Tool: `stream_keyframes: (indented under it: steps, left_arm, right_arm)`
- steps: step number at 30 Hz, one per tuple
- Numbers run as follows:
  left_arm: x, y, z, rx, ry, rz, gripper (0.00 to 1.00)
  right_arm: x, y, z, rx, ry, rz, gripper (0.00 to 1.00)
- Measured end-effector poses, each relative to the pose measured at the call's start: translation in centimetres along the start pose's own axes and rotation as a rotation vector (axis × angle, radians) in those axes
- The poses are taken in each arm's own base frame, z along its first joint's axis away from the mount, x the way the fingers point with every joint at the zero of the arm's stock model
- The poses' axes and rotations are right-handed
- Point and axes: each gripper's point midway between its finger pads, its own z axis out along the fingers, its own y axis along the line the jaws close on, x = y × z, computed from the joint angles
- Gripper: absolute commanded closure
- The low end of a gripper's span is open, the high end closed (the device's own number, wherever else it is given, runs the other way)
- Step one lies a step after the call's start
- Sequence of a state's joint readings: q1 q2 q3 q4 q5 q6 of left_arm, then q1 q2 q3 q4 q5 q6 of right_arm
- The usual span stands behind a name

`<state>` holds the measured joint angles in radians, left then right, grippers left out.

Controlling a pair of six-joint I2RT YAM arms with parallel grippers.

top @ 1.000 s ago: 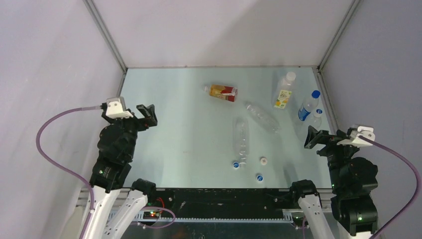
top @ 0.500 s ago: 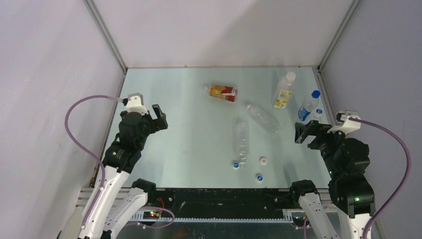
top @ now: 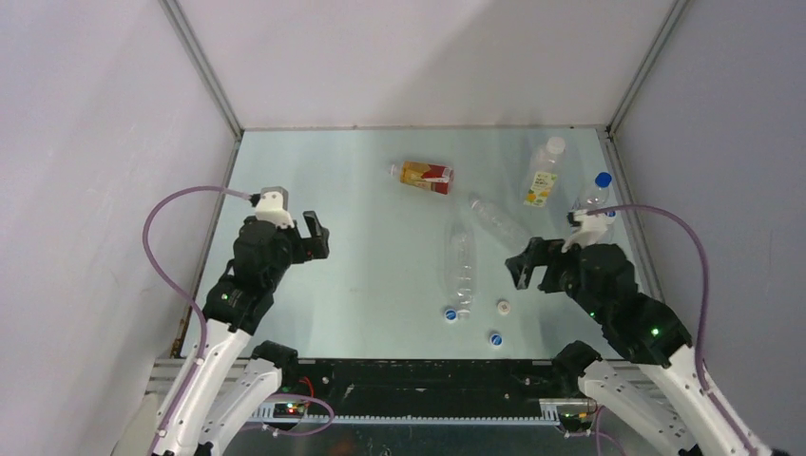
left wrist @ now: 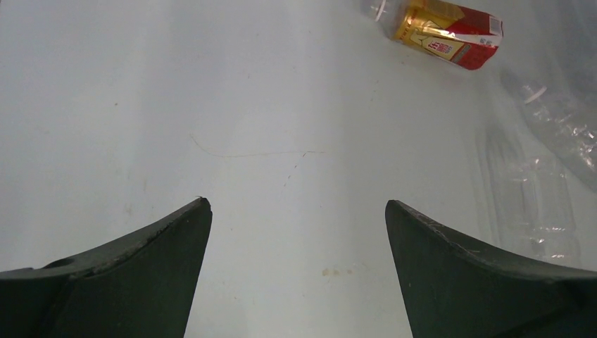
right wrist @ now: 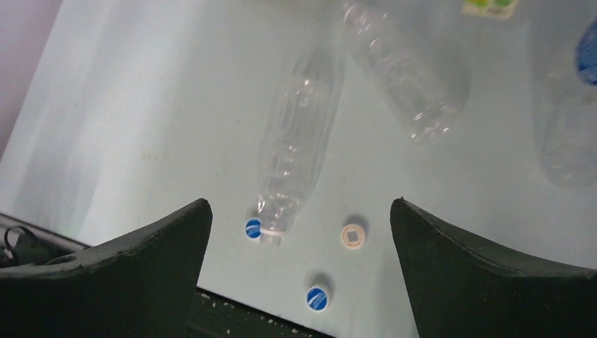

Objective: Screw on the bottle caps

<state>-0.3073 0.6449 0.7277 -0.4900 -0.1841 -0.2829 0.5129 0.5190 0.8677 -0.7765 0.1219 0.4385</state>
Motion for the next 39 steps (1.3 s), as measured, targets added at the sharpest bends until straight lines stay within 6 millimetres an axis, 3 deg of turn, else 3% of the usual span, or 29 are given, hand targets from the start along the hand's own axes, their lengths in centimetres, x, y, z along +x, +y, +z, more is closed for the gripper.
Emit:
stream_keyframes:
  steps: [8, 12, 16, 33, 39]
  left_arm:
    - [-0.2, -0.8, 1.0, 0.045, -0.019, 0.071, 0.00]
    - [0.9, -1.0, 1.7, 0.057, -0.006, 0.089, 0.00]
    - [2.2, -1.2, 2.1, 0.069, 0.023, 0.106, 0.00]
    - [2.1, -2.3, 2.5, 0.106, 0.014, 0.129, 0.01]
    - [2.3, -2.5, 2.6, 0.111, 0.021, 0.140, 0.02]
  right_arm:
    - [7.7, 3.1, 3.3, -0.005, 0.198, -0.082, 0.09]
    - [11.8, 3.2, 5.0, 0.054, 0.284, -0.076, 0.16]
    - [14.5, 2.6, 5.9, 0.106, 0.337, -0.054, 0.21]
    - [20.2, 4.2, 8.3, 0.130, 0.457, 0.000, 0.41]
    - [21.1, 4.1, 8.7, 0.152, 0.478, -0.002, 0.46]
